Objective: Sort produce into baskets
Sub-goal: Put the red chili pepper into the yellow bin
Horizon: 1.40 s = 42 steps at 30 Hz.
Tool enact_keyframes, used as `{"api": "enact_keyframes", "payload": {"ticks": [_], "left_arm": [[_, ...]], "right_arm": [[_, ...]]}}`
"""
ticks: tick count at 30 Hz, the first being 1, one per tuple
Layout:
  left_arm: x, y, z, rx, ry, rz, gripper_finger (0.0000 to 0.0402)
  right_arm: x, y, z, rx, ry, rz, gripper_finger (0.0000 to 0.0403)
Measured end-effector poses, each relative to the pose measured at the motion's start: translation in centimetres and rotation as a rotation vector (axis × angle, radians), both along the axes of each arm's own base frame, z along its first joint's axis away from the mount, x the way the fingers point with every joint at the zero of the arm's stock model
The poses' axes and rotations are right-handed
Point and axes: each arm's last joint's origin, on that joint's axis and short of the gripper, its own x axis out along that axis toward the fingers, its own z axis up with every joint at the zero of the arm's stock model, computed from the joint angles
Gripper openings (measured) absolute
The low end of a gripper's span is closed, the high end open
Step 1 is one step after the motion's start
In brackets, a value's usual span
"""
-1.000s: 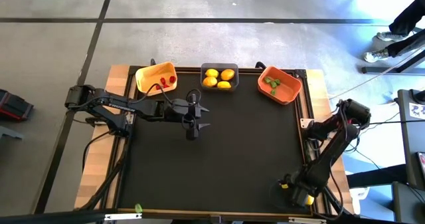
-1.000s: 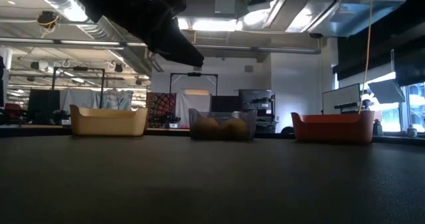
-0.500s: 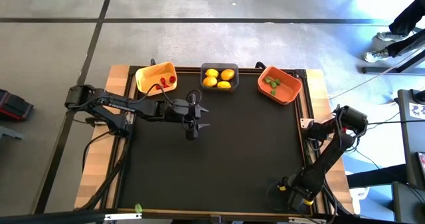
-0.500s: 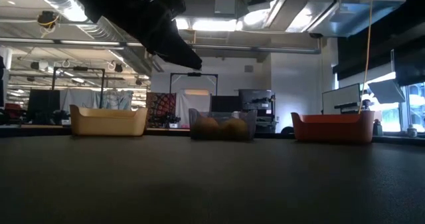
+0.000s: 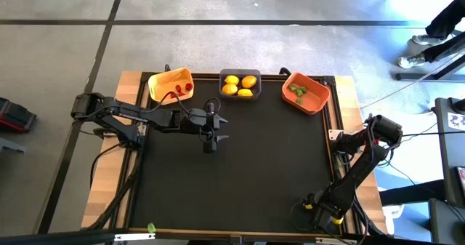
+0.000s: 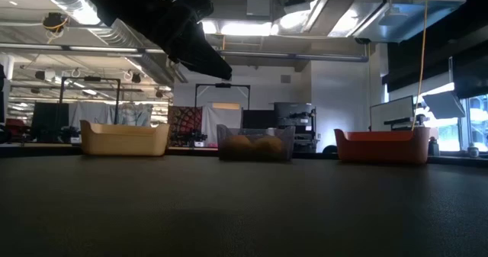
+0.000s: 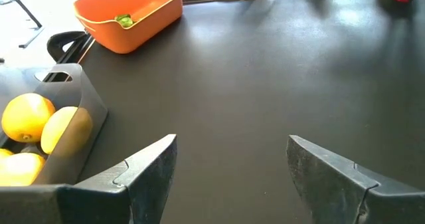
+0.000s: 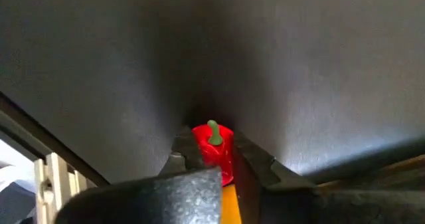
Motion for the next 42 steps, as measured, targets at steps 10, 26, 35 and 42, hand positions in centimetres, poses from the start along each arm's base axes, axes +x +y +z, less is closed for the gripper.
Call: {"api": "enact_keyframes", "payload": {"ticks": [10, 26, 35, 42], "left_arm": [[0.0, 0.0, 0.0, -0.014, -0.004, 0.008, 0.0278], [0.0, 0.0, 0.0, -0.002, -0.005, 0.001, 0.0278], [0.4, 0.0, 0.7, 0.0, -0.085, 0.002, 0.0278], [0.7, 0.0, 1.4, -0.01, -0.169, 0.008, 0.0278]], "right_arm": [[2.7, -3.0, 2.4, -0.065, -0.238, 0.035, 0.0003], [5.4, -12.2, 9.0, -0.335, -0.623, 0.146, 0.0006], [6.3, -15.5, 10.6, -0.541, -0.734, 0.218, 0.0007], [7.9, -17.3, 11.1, -0.601, -0.781, 0.29, 0.0007]]}}
